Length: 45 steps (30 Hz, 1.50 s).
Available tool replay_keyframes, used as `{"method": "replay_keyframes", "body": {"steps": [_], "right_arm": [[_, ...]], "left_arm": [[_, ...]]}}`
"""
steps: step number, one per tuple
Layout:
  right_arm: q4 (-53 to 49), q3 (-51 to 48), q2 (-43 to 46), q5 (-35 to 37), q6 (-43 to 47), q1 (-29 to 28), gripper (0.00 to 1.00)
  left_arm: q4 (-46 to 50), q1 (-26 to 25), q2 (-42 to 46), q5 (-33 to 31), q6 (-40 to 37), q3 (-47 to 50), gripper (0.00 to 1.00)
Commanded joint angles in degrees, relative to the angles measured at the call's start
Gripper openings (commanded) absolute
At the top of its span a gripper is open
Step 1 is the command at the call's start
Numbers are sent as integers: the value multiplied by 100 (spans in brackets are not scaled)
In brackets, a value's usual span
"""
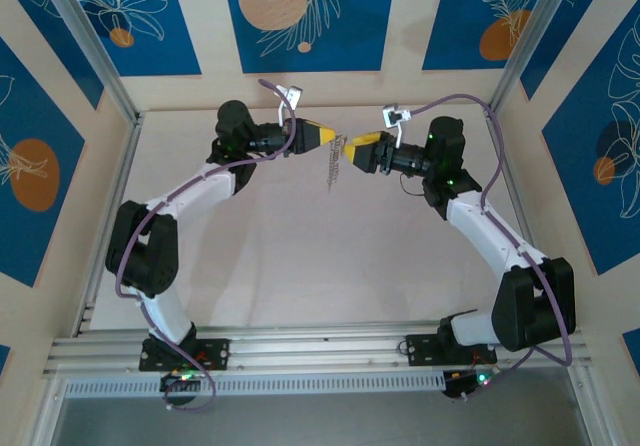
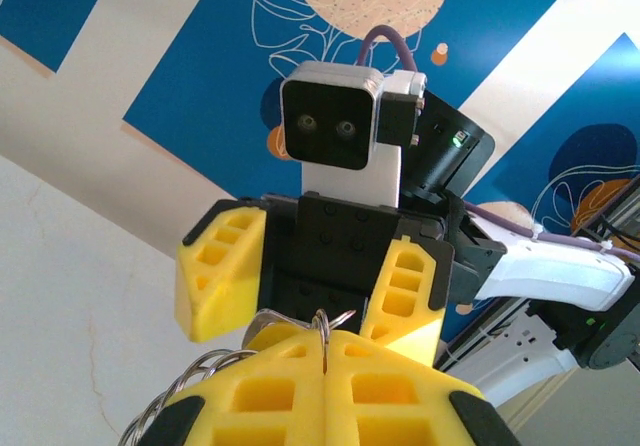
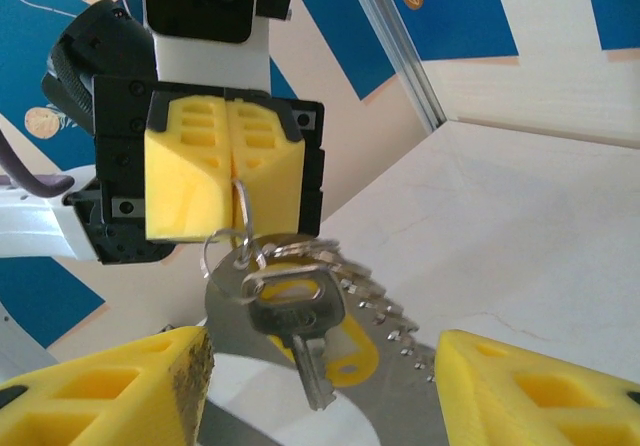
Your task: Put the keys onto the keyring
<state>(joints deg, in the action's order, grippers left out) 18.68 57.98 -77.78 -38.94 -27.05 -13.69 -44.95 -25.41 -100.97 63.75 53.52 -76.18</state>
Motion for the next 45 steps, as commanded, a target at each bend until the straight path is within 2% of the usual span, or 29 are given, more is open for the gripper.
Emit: {"method": "replay_keyframes", "body": {"steps": [1, 16, 27, 32, 36, 45], "right_arm": [[274, 203, -204, -162, -48, 25, 63], [597, 91, -297, -199, -127, -199, 68], [17, 284, -366, 671, 215, -470, 67], [-59, 202, -285, 795, 282, -503, 59], [-168, 140, -167, 807, 364, -503, 45], [-481, 151, -2, 605, 551, -513, 23]], "left_arm": [[-155, -26, 152, 185, 17, -254, 0], [169, -24, 127, 144, -172, -397, 0], [236, -25, 156, 116, -225, -406, 0], [327, -26, 165, 94, -277, -406, 0], [380, -26, 165, 62, -315, -403, 0], [530, -21, 163, -60, -445, -433, 0]]}}
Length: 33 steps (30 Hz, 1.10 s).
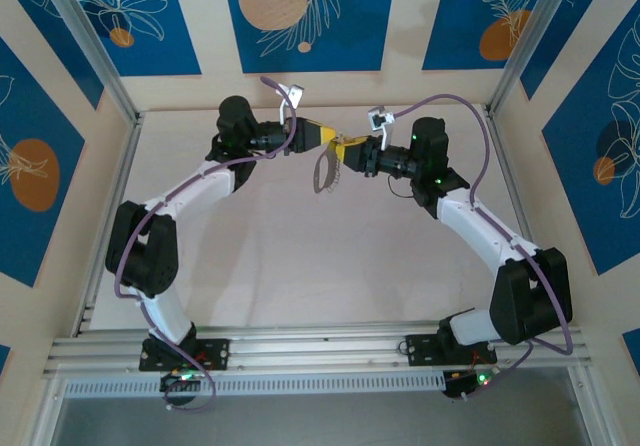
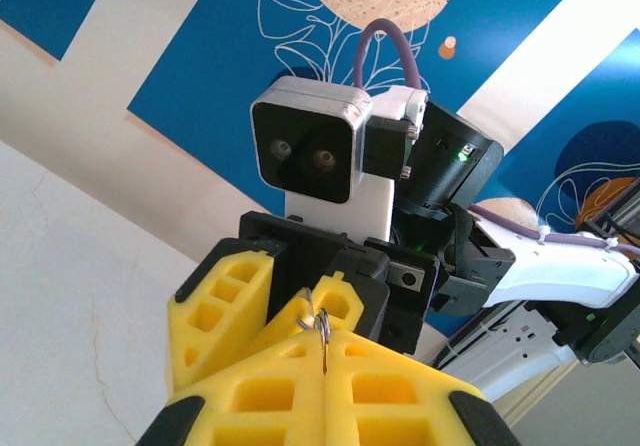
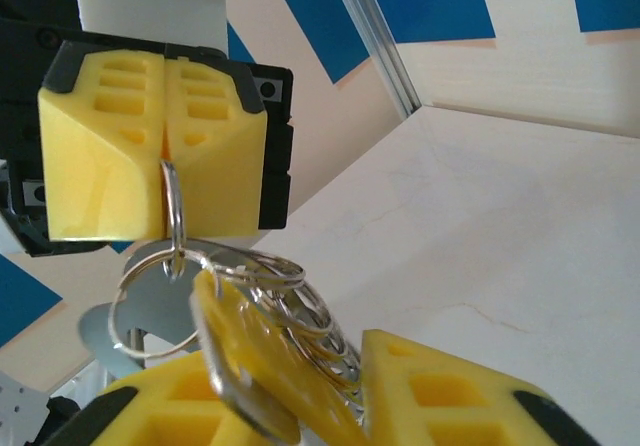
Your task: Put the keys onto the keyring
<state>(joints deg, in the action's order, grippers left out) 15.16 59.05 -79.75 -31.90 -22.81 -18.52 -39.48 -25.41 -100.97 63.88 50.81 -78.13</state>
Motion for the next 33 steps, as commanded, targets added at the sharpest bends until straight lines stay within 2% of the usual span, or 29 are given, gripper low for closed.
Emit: {"method": "replay_keyframes", "body": {"steps": [1, 11, 33], "right_arm": [[-152, 37, 191, -130, 136, -32, 21], [-265, 28, 144, -273, 180, -140, 0], [-331, 278, -262, -311, 241, -668, 0]], "left_arm": [[9, -25, 163, -91, -188, -247, 0], [10, -26, 168, -209, -228, -219, 0], [-51, -52, 174, -315, -240, -168, 0]]}}
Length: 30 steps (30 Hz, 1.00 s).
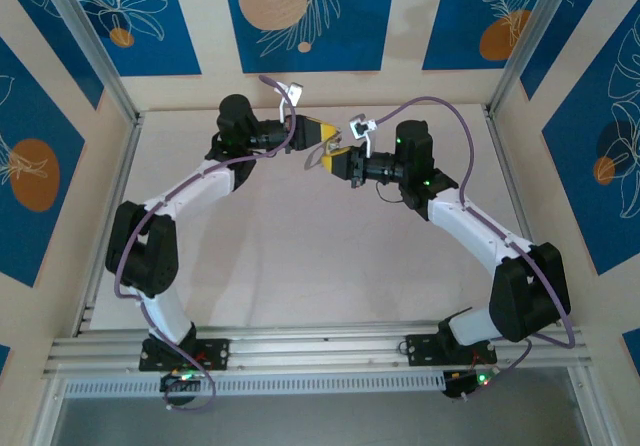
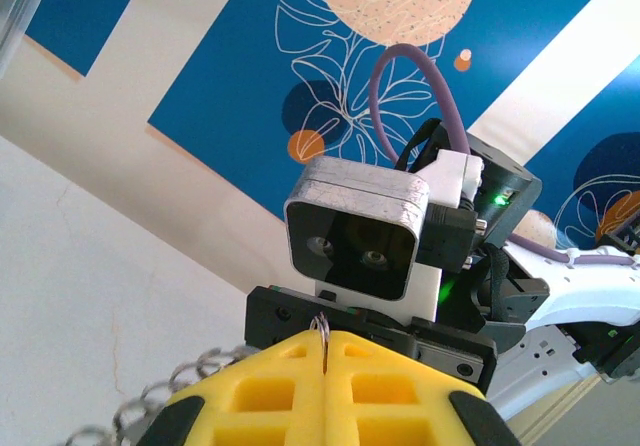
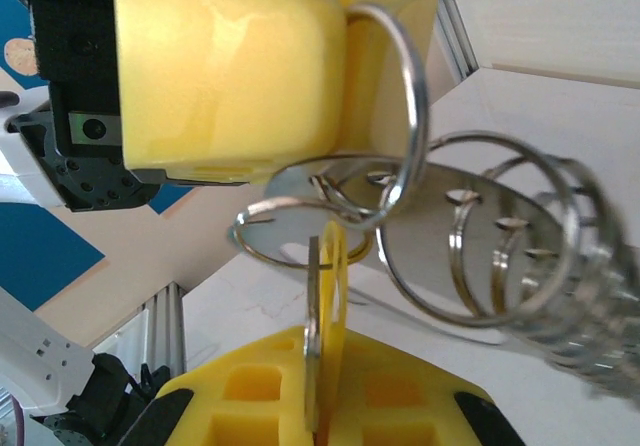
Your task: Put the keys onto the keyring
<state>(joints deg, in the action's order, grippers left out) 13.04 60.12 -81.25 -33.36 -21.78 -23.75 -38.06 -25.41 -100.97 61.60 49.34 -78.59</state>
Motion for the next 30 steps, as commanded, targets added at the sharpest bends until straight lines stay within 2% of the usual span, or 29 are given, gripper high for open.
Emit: {"method": "replay_keyframes", "body": {"steps": [1, 7, 9, 12, 13, 18, 25, 30], "right_arm": [[-143, 183, -132, -175, 145, -157, 0], [-204, 176, -147, -75, 130, -159, 0], [-233, 143, -104, 1, 102, -132, 9], [-292, 46, 37, 75, 71, -53, 30], [-293, -28, 113, 84, 60, -15, 34], [-397, -456, 628, 85, 33, 165, 47], [-379, -1130, 1645, 159, -173, 602, 50], [167, -1023, 1898, 301, -715, 873, 50]], "left_arm": [[-201, -52, 170, -97, -92, -122, 0], [-218, -60, 178, -108, -92, -98, 0], [-228, -61, 195, -122, -93, -80, 0], [-265, -61, 231, -190, -86, -35, 0], [-303, -61, 235, -224, -71, -25, 0], [-560, -60, 257, -329, 88, 19, 0], [-854, -58, 341, -503, 204, 113, 0], [-1173, -65, 308, -566, 422, 182, 0]]}}
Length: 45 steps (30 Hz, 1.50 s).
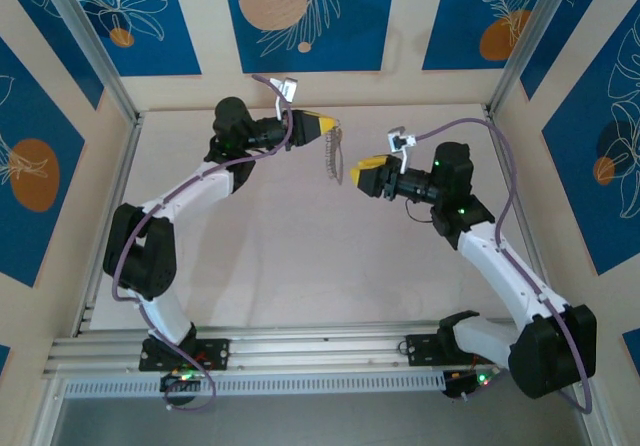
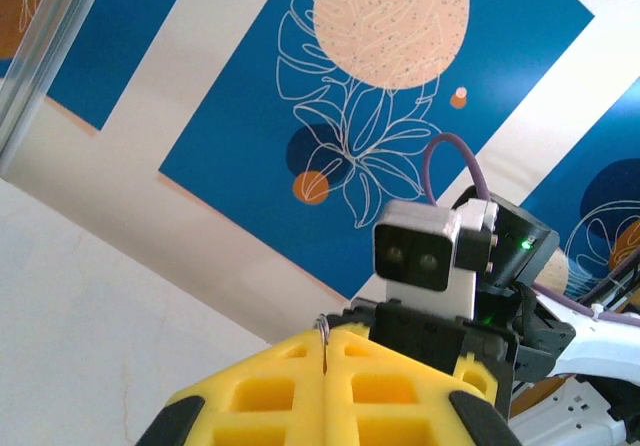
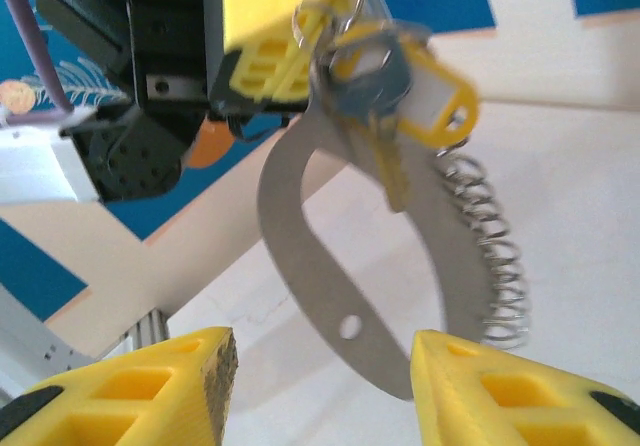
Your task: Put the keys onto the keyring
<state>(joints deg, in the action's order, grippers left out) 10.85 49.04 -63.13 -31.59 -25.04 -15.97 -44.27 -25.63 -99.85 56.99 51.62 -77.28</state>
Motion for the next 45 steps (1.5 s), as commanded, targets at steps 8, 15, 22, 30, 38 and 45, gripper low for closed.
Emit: {"method": "replay_keyframes", "body": {"steps": [8, 15, 22, 30, 38, 45], "right_arm": [[1405, 647, -443, 282, -1244, 198, 50], [2893, 777, -1094, 332, -2254, 208, 48], [3649, 938, -1613, 331, -2750, 94, 44], [4073, 926, -1838, 304, -2870, -87, 38], [4126, 985, -1968, 298, -2875, -201, 29], [4036, 1064, -2061, 260, -2851, -260, 15]], "left_arm": [[-780, -45, 130, -127, 354, 90, 0], [-916, -78, 92, -244, 453, 124, 0], [-1074, -118, 61, -384, 585, 138, 0], [-1137, -131, 50, -468, 630, 165, 0], [-1146, -137, 31, -470, 640, 140, 0], [-1188, -141, 13, -486, 667, 134, 0]]}}
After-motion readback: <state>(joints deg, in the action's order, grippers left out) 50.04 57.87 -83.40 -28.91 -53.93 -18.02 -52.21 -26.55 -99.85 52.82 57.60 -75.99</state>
